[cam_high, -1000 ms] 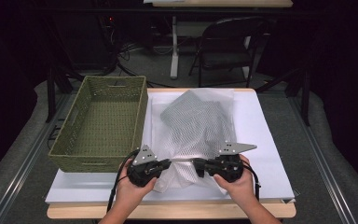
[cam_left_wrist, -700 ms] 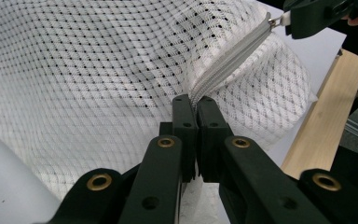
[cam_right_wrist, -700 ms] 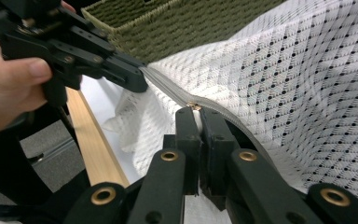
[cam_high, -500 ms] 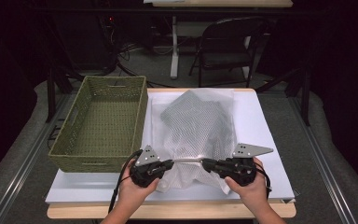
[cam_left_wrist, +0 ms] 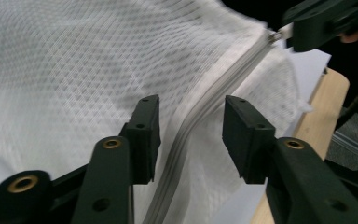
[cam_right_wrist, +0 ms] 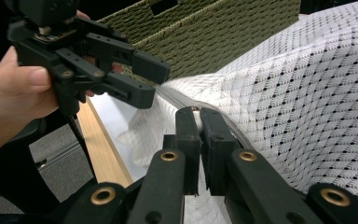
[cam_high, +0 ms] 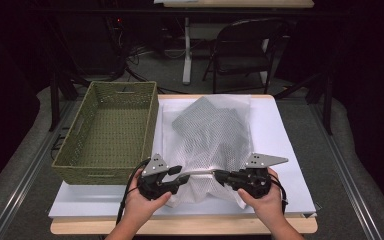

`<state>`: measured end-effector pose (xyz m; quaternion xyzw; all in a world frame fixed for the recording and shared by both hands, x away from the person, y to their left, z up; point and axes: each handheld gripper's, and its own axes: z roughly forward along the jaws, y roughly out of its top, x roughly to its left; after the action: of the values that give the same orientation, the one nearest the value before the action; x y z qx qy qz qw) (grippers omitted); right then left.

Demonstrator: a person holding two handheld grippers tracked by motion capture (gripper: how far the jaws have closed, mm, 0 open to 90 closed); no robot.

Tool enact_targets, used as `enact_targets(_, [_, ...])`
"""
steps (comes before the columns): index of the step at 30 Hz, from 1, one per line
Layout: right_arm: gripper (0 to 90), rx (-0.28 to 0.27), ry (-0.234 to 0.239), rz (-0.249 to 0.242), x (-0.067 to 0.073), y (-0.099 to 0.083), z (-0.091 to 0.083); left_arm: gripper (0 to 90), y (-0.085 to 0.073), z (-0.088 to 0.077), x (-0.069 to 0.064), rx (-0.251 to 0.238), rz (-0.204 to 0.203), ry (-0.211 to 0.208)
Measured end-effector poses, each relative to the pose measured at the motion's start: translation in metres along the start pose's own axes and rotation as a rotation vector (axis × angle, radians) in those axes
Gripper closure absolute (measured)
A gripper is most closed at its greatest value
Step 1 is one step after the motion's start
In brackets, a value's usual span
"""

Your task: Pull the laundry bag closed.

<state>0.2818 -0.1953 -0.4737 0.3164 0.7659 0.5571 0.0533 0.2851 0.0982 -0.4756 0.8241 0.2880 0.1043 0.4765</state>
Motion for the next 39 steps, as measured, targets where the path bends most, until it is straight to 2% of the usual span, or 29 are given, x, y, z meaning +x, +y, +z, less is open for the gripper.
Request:
enact_targets(5, [86.7,-0.006,0.016,0.002,0.002,0.000,0.001,55.8,0.010,0.017,-0.009,0.017,0.050,-0.031])
enact_targets(8, [86.7,-0.009,0.014,0.007,0.001,-0.001,-0.001,71.6,0.014,0.029,-0.013,0.061,0.075,-0.020])
enact_targets(10, [86.7,-0.015,0.007,0.013,-0.001,-0.001,-0.003,86.8,0.015,0.034,-0.014,0.057,0.079,-0.025])
enact_targets(11, [86.7,-0.014,0.003,0.013,-0.002,-0.002,-0.004,87.9,0.016,0.035,-0.014,0.053,0.074,-0.029])
enact_targets(14, [86.7,-0.009,-0.012,0.024,-0.006,-0.005,-0.010,88.6,0.020,0.034,-0.015,0.038,0.062,-0.050])
enact_targets(16, [86.8,-0.009,-0.016,0.032,-0.009,-0.008,-0.012,88.8,0.022,0.033,-0.017,0.038,0.073,-0.052])
enact_targets(18, [86.8,-0.001,-0.015,0.038,-0.012,-0.010,-0.013,88.9,0.022,0.031,-0.018,0.040,0.081,-0.031])
enact_targets(19, [86.8,0.008,-0.032,0.032,-0.013,-0.012,-0.013,88.9,0.022,0.030,-0.017,0.039,0.077,-0.034])
enact_targets(20, [86.8,0.009,-0.030,0.037,-0.015,-0.013,-0.013,88.9,0.022,0.027,-0.015,0.038,0.072,-0.032])
enact_targets(22, [86.8,0.007,-0.020,0.068,-0.019,-0.015,-0.012,88.9,0.020,0.023,-0.012,0.036,0.065,-0.011])
enact_targets(24, [86.8,0.013,-0.040,0.056,-0.020,-0.016,-0.013,88.9,0.019,0.021,-0.010,0.036,0.062,-0.005])
enact_targets(26, [86.8,0.017,-0.047,0.061,-0.023,-0.017,-0.015,88.9,0.015,0.014,-0.002,0.032,0.044,0.014])
enact_targets(28, [86.8,0.016,-0.056,0.078,-0.027,-0.020,-0.017,88.8,0.012,0.013,0.001,0.031,0.032,0.009])
enact_targets(30, [86.8,0.011,-0.045,0.095,-0.030,-0.022,-0.021,88.7,0.010,0.014,0.000,0.034,0.035,0.003])
enact_targets(32, [86.8,0.012,-0.068,0.077,-0.027,-0.022,-0.024,88.7,0.007,0.020,-0.004,0.054,0.051,0.005])
enact_targets(33, [86.8,0.013,-0.078,0.068,-0.026,-0.022,-0.026,88.7,0.006,0.022,-0.005,0.049,0.039,-0.001])
enact_targets(39, [86.8,-0.031,-0.090,0.059,-0.022,-0.015,-0.046,88.7,0.011,0.029,-0.010,0.046,0.054,-0.026])
